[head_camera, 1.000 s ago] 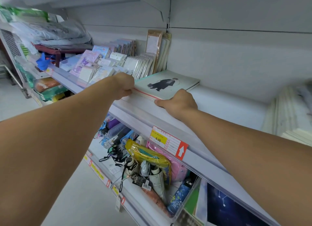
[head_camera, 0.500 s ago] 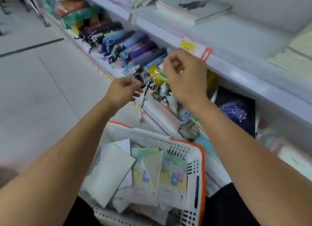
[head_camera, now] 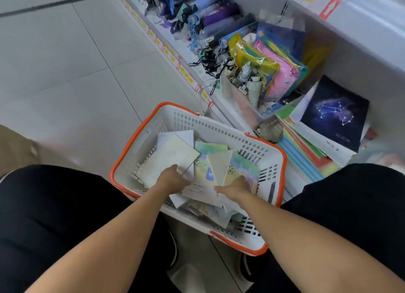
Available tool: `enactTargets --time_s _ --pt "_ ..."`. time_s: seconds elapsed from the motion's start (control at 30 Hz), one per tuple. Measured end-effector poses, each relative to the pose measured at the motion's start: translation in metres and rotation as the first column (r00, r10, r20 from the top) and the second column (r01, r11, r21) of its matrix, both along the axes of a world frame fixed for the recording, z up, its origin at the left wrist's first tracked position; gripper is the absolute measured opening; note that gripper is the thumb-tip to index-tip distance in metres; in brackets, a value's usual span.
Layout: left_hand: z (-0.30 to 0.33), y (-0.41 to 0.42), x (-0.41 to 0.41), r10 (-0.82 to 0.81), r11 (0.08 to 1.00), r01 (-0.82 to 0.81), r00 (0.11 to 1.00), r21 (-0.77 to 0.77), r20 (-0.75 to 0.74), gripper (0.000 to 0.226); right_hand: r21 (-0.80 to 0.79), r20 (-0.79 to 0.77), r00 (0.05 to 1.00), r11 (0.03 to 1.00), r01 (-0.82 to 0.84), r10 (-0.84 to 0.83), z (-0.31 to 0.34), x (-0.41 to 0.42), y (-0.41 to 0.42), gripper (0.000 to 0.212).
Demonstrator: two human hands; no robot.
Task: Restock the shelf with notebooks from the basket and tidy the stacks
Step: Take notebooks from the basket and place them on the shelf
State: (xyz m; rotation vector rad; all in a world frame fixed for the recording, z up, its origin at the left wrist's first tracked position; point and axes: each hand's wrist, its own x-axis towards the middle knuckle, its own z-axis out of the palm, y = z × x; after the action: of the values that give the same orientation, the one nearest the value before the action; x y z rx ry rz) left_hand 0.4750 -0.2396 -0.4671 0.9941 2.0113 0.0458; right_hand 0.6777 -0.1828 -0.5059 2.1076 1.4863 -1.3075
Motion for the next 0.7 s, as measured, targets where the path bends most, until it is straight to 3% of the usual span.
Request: enactTargets --time_s 0.07,0.17,0.3,0.4,0.47,0.5,0.57,0.6,0.63,0.67,0.7 --pt "0.002 0.007 0.007 -0.081 0.994 0.079 0.996 0.071 0.025 0.070 0.032 -0.012 1.000 0.999 0.025 -0.024 -0.004 0.003 -0.002 0.107" --pt "0.007 0.019 0.018 -0.116 0.991 0.110 0.990 0.071 0.083 0.064 0.065 -0.046 0.998 0.997 -0.029 0.032 0.004 0.005 0.001 0.062" --pt "0.013 0.032 0.040 0.109 0.994 -0.110 0.918 -0.020 0.382 0.047 0.115 -0.094 0.995 0.993 -0.025 0.036 0.021 0.008 0.007 0.018" --pt "0.017 0.032 0.051 0.218 0.975 -0.155 0.801 -0.158 0.557 0.069 0.240 -0.157 0.988 0.970 0.045 -0.007 0.039 0.003 0.007 0.008" --pt "0.019 0.035 0.054 0.273 0.961 -0.174 0.716 -0.214 0.642 0.079 0.385 -0.233 0.969 0.923 0.014 0.083 0.062 -0.012 -0.001 0.016" --pt "0.019 0.037 0.054 0.324 0.946 -0.234 0.640 -0.225 0.697 0.075 0.446 -0.247 0.951 0.893 -0.060 0.187 0.074 -0.022 -0.005 0.016" --pt "0.022 0.040 0.052 0.413 0.882 -0.417 0.461 -0.219 0.785 0.041 0.505 -0.182 0.881 0.810 -0.297 0.437 0.091 -0.040 -0.010 0.010" --pt "0.021 0.041 0.049 0.444 0.836 -0.512 0.417 -0.198 0.793 0.024 0.487 -0.217 0.854 0.811 -0.325 0.472 0.094 -0.043 -0.009 0.006" --pt "0.020 0.042 0.042 0.474 0.788 -0.594 0.413 -0.165 0.778 0.014 0.429 -0.330 0.848 0.867 -0.256 0.414 0.097 -0.043 -0.005 0.008" --pt "0.018 0.040 0.036 0.492 0.746 -0.656 0.422 -0.119 0.761 0.018 0.368 -0.446 0.850 0.923 -0.114 0.282 0.095 -0.039 0.001 0.011" --pt "0.012 0.039 0.028 0.513 0.697 -0.713 0.422 -0.076 0.748 0.030 0.359 -0.463 0.874 0.933 0.032 0.148 0.083 -0.031 0.011 0.011"
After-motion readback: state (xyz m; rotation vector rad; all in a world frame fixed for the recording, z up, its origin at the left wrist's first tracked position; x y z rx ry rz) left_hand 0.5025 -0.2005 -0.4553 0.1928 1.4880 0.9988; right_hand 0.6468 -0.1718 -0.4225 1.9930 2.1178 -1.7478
